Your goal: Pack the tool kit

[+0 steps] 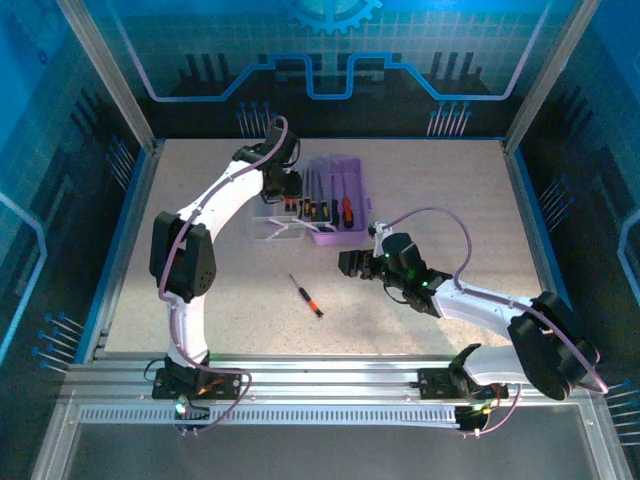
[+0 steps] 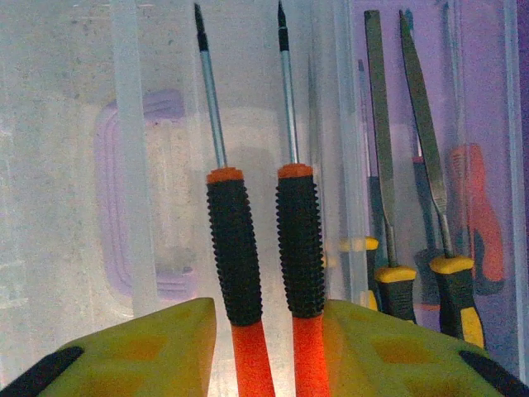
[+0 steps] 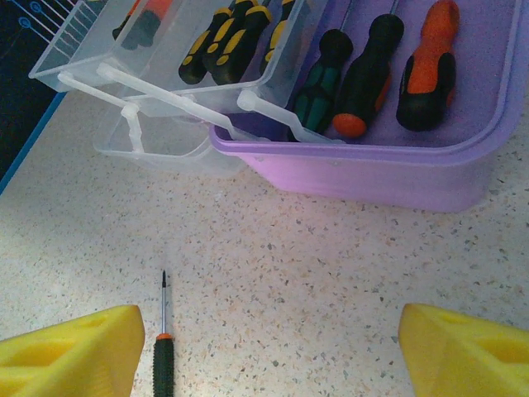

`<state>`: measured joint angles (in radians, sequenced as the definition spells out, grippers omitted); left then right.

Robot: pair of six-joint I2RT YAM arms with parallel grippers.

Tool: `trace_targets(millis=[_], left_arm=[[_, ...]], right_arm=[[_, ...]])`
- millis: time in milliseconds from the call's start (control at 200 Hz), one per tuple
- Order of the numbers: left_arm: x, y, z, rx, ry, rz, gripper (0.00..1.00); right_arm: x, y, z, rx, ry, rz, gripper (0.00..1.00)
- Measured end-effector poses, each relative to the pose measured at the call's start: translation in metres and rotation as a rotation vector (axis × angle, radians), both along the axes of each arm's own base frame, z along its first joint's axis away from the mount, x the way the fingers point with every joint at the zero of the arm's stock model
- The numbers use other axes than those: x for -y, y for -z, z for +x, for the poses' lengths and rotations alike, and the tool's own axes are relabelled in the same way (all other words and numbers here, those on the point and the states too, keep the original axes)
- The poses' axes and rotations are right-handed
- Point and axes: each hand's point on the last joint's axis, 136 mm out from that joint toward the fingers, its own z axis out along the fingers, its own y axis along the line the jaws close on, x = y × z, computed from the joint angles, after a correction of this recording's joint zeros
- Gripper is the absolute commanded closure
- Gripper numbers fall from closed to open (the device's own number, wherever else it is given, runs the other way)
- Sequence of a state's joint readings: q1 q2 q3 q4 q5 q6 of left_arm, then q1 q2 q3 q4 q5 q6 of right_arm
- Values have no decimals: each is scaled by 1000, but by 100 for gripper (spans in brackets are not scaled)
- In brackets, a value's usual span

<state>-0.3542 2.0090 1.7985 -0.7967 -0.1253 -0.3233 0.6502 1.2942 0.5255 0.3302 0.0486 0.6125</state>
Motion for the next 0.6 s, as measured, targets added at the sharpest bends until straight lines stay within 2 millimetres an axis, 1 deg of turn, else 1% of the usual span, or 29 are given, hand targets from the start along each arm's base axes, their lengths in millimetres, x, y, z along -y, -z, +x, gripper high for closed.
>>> trace_targets(millis=[65,160,230,330,395,485,555,600], left_arm=[[0,-3,-1,6,2,-2,54],[1,-18,-3,37,6,-21,53],[0,-35,-9,73,11,-40,51],[-1,-67,-19,142,17,-75,48],[-4,-90,-28,197,20,-100,48],[-8,-113,-44,255,22,-120,47],[-13,-123,-58,284,20,-131,47],[-16,-126,-68,294,13,-139,47]], right_arm=[[0,0,0,-1,1,1,19],[1,0,0,-1,2,2,19],[1,0,0,-4,3,5,19],[1,0,0,-7,5,8,19],[1,0,0,-9,7,11,19],[1,0,0,-10,8,13,19],[1,-1,0,-9,8,14,19],[1,-2,0,-7,8,16,19]])
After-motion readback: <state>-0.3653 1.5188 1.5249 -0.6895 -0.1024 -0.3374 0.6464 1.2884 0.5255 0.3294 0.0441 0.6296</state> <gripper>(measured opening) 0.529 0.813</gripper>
